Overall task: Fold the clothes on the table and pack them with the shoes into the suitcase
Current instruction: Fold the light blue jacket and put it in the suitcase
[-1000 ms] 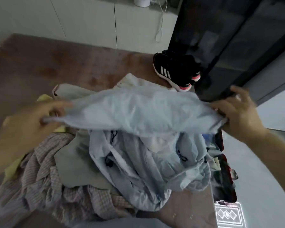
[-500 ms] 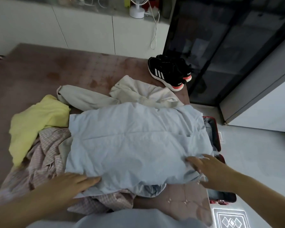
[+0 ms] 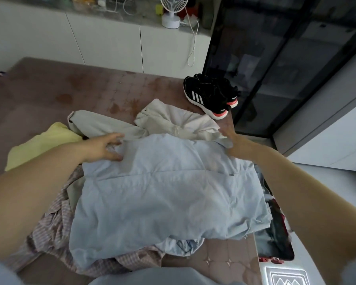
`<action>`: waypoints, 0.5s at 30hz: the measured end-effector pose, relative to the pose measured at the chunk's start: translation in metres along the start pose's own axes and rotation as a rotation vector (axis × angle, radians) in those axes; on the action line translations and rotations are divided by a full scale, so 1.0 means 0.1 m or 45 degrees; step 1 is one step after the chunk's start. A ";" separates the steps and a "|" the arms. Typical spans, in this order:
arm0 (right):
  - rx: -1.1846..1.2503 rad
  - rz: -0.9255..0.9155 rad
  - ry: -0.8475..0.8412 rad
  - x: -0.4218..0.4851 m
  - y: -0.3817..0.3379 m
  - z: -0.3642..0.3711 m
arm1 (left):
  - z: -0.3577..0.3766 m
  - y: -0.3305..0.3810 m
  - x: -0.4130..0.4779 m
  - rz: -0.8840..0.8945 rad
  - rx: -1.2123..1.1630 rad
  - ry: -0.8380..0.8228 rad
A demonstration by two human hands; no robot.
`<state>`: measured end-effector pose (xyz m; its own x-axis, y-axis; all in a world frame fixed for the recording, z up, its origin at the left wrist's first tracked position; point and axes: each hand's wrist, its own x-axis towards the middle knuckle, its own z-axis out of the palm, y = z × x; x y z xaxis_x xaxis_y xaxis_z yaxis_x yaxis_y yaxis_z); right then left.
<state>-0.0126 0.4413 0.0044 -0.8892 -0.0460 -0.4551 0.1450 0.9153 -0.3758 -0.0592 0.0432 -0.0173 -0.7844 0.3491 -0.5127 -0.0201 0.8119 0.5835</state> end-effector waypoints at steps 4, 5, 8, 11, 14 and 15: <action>-0.547 0.023 -0.147 -0.03 0.09 -0.06 | 0.02 -0.11 -0.07 0.055 0.132 0.062; -0.642 0.010 -0.122 -0.05 0.10 -0.10 | -0.05 -0.10 -0.13 0.066 0.148 0.095; -0.465 0.062 -0.072 -0.19 0.17 -0.36 | -0.42 -0.14 -0.36 0.114 0.172 0.111; -0.098 0.091 -0.097 -0.39 0.33 -0.70 | -0.85 -0.18 -0.58 0.170 0.214 0.118; 0.525 0.039 -0.235 -0.59 0.37 -0.95 | -1.32 -0.41 -0.49 0.100 0.331 0.227; 0.693 0.007 -0.244 -0.60 0.34 -0.99 | -1.45 -0.48 -0.43 0.082 0.390 0.267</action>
<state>0.0025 0.5145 0.0984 -0.8008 -0.1596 -0.5772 0.3970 0.5802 -0.7112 -0.1143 -0.0782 0.0683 -0.8885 0.3262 -0.3229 0.1947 0.9049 0.3784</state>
